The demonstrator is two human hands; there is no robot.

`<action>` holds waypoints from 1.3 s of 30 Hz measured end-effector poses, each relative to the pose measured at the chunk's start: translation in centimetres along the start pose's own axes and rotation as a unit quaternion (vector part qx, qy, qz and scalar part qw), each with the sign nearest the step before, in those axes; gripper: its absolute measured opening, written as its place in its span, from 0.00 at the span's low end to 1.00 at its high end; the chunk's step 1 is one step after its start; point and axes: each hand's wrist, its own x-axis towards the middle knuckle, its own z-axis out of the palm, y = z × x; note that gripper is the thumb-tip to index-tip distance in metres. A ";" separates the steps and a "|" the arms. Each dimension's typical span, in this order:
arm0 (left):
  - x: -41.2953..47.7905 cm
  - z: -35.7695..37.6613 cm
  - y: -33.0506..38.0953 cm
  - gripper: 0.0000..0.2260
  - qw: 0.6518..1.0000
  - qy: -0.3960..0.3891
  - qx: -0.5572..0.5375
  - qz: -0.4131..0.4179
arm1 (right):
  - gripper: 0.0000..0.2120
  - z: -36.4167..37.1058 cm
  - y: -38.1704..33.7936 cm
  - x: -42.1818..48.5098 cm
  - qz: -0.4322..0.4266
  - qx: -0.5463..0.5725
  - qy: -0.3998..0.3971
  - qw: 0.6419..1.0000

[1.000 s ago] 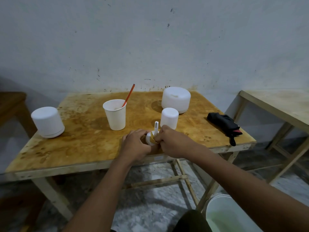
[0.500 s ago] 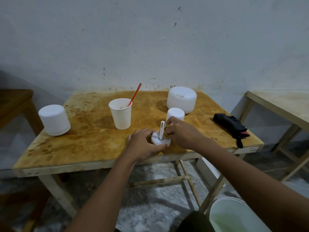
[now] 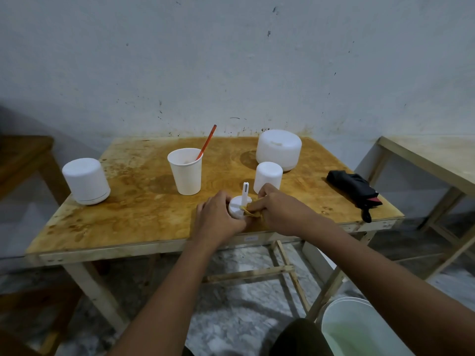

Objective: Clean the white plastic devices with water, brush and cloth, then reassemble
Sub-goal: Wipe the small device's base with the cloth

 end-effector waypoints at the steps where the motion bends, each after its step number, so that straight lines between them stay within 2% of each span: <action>1: 0.3 -0.3 -0.2 0.24 1.000 -0.027 -0.001 0.009 | 0.20 -0.2 0.0 0.0 0.002 0.002 -0.002 1.000; 5: 2.3 -2.4 -1.1 0.42 0.978 -0.206 0.005 0.030 | 0.21 -0.7 0.3 -0.2 0.001 0.023 -0.026 0.999; 7: 2.9 -2.9 -1.2 0.39 0.973 -0.227 0.020 0.047 | 0.21 -0.8 0.3 -0.3 -0.001 0.017 -0.029 0.999; 9: 2.7 -2.5 -0.9 0.29 0.980 -0.192 0.020 0.055 | 0.22 -0.5 0.1 -0.4 0.005 0.015 -0.022 1.000; 11: 1.7 -1.6 -0.3 0.22 0.991 -0.123 0.013 0.043 | 0.22 0.0 -0.4 -0.5 0.007 0.018 -0.016 1.000; 14: 0.3 -0.3 0.5 0.18 0.999 -0.027 0.039 0.007 | 0.21 0.4 -1.2 -0.3 -0.002 0.017 -0.017 1.000; 16: 0.2 -0.3 0.6 0.19 0.999 -0.014 0.048 -0.008 | 0.22 0.2 -1.1 -0.2 0.000 0.023 -0.024 0.999; 18: 0.8 -1.0 0.3 0.21 0.997 -0.065 0.044 0.002 | 0.22 -0.2 -0.8 -0.2 0.006 0.035 -0.030 0.999; 21: 2.3 -2.6 -0.8 0.32 0.979 -0.197 0.035 0.026 | 0.21 -0.8 -0.7 -0.5 0.011 0.039 -0.035 0.999; 23: 3.1 -2.9 -1.6 0.33 0.972 -0.233 0.011 0.034 | 0.21 -0.9 -0.8 -0.4 0.013 0.049 -0.035 0.998; 25: 2.9 -2.5 -1.7 0.26 0.977 -0.212 0.005 0.028 | 0.20 -0.6 -0.9 -0.1 0.016 0.066 -0.029 0.997; 29: 0.8 -1.0 0.1 0.10 0.998 -0.032 0.060 -0.011 | 0.17 0.6 -2.1 0.6 0.033 0.077 -0.030 0.996; 31: -0.1 -0.7 0.7 0.08 0.996 0.013 0.086 -0.025 | 0.18 0.5 -2.4 0.7 0.039 0.081 -0.032 0.995; 33: 0.1 -1.3 0.5 0.12 0.996 -0.022 0.083 -0.021 | 0.20 0.1 -1.9 0.6 0.041 0.100 -0.037 0.993; 37: 2.0 -3.6 -0.9 0.27 0.984 -0.173 0.038 0.004 | 0.24 -0.5 -0.9 0.3 0.030 0.101 -0.048 0.993; 39: 2.6 -4.0 -1.5 0.35 0.975 -0.223 0.008 0.010 | 0.23 -0.6 -0.8 0.3 0.026 0.099 -0.049 0.993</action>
